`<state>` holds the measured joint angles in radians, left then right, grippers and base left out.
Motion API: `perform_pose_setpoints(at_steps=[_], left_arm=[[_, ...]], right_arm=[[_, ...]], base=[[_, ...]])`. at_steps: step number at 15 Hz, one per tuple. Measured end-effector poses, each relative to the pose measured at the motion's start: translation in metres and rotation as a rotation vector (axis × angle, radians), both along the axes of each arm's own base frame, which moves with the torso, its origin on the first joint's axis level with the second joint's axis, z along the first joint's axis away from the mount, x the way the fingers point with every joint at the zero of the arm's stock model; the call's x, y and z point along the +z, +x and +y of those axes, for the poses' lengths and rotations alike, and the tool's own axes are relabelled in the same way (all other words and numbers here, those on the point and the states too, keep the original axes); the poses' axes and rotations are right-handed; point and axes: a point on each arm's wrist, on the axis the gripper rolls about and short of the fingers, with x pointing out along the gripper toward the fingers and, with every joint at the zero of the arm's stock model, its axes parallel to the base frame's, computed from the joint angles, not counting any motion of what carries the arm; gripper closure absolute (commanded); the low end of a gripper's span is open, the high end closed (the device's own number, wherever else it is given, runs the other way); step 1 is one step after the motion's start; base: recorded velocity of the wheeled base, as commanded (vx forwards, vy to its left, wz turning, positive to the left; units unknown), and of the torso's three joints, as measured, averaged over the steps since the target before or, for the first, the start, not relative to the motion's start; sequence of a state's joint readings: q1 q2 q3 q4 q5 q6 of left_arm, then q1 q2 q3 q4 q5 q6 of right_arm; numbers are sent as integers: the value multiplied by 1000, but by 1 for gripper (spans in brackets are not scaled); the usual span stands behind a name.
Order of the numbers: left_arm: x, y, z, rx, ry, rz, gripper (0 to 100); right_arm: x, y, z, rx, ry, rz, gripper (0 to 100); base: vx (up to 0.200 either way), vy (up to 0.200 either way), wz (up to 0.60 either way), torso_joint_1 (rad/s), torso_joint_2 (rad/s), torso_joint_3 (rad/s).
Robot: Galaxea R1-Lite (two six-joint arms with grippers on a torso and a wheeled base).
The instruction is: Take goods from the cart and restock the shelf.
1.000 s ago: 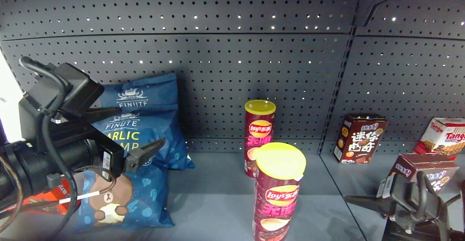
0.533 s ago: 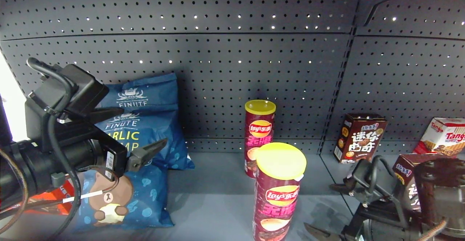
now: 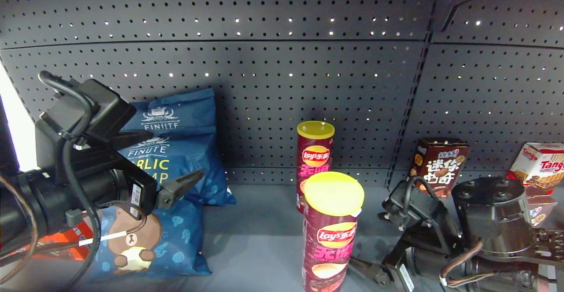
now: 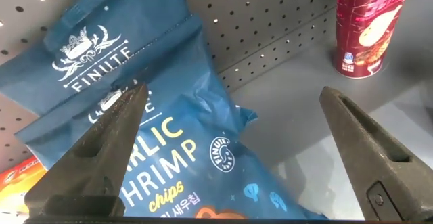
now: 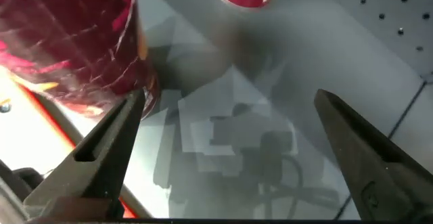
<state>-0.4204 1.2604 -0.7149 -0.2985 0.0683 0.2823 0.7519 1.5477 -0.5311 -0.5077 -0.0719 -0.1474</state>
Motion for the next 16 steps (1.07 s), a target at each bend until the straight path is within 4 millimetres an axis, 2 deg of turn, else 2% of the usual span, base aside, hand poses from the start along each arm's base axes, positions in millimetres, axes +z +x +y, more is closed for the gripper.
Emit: perform_pose_setpoints(at_steps=[11,16], left_arm=[[-2,0,0,-3,3,6,0],[-2,-1,0,0,3,6,0]], right_arm=[[-8,-2,5,23,-19,22,0],[-5,5,2,-6,-12,14,0]], base=[[0,0,0,0,0,0],[0,0,0,0,0,0]])
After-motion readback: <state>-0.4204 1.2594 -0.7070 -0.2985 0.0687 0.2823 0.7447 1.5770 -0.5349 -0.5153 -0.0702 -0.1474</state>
